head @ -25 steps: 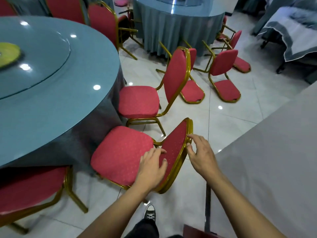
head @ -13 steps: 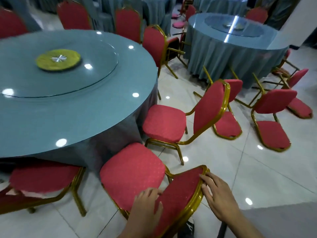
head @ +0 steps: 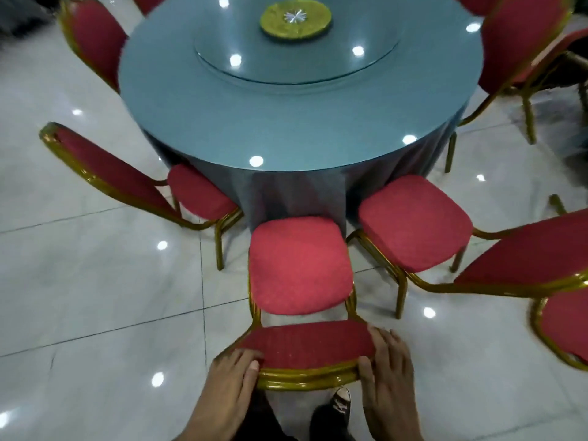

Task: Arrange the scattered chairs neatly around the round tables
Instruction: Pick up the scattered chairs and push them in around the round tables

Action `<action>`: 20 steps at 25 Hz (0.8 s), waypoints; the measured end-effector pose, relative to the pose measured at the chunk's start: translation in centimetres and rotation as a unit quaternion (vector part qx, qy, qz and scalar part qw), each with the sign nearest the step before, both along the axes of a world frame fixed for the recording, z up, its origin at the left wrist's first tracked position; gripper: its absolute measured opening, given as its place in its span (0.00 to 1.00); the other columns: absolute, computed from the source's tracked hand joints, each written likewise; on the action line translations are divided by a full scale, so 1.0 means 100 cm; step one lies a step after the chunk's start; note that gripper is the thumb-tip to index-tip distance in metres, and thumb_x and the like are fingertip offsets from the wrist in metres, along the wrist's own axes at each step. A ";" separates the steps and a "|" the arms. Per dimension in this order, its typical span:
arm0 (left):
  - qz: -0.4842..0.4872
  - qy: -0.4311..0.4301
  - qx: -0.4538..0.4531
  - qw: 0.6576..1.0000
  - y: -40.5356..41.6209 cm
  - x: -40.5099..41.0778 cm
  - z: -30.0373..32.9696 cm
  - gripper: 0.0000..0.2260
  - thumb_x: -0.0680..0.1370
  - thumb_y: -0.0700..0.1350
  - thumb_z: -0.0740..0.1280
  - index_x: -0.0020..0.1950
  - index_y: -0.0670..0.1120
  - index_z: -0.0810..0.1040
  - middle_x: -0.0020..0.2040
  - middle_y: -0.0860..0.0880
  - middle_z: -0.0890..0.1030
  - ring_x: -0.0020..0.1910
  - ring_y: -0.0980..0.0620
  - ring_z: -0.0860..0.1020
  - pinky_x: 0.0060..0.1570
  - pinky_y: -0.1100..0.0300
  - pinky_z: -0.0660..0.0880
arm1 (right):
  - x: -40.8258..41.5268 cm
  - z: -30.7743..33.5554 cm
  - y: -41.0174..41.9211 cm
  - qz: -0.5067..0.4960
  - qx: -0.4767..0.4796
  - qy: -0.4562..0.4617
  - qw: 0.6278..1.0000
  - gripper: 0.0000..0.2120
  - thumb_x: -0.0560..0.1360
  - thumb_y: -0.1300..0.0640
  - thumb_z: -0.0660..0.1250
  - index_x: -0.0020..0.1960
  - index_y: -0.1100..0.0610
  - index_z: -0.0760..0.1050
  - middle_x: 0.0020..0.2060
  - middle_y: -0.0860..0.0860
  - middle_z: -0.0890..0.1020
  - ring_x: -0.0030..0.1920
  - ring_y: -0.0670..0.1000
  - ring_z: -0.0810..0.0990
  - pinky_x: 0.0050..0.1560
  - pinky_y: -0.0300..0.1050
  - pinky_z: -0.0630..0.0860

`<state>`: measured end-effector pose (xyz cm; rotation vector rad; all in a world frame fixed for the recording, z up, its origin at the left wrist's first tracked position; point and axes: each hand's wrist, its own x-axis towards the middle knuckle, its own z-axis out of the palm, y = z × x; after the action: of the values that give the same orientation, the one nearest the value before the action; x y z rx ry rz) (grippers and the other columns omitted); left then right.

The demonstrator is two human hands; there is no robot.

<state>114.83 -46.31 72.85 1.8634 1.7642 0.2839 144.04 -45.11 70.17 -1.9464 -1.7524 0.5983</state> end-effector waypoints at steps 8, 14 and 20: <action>0.136 0.019 0.067 0.988 0.001 0.060 -0.002 0.23 0.84 0.58 0.42 0.73 0.58 0.69 0.69 0.59 0.69 0.72 0.57 0.65 0.77 0.46 0.52 | 0.025 -0.006 0.016 0.071 -0.001 0.019 0.997 0.31 0.81 0.34 0.46 0.76 0.52 0.65 0.72 0.54 0.70 0.74 0.57 0.66 0.74 0.63 0.59; 0.151 0.015 0.076 0.985 0.066 0.048 -0.012 0.23 0.85 0.59 0.43 0.74 0.58 0.67 0.69 0.56 0.69 0.72 0.56 0.65 0.76 0.43 0.54 | 0.019 -0.007 0.082 0.088 -0.020 0.038 0.995 0.29 0.82 0.36 0.47 0.79 0.47 0.59 0.74 0.50 0.65 0.75 0.54 0.61 0.72 0.66 0.60; 0.145 0.022 0.075 0.986 0.164 0.023 -0.017 0.26 0.83 0.62 0.39 0.74 0.58 0.67 0.69 0.53 0.71 0.72 0.52 0.66 0.76 0.43 0.53 | -0.002 -0.009 0.175 0.093 -0.023 0.034 0.995 0.34 0.80 0.31 0.40 0.79 0.47 0.57 0.75 0.50 0.65 0.78 0.53 0.57 0.76 0.65 0.52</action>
<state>117.15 -29.91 71.16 1.7196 2.0967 0.4996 143.86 -27.61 69.23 -1.7834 -1.9062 0.7662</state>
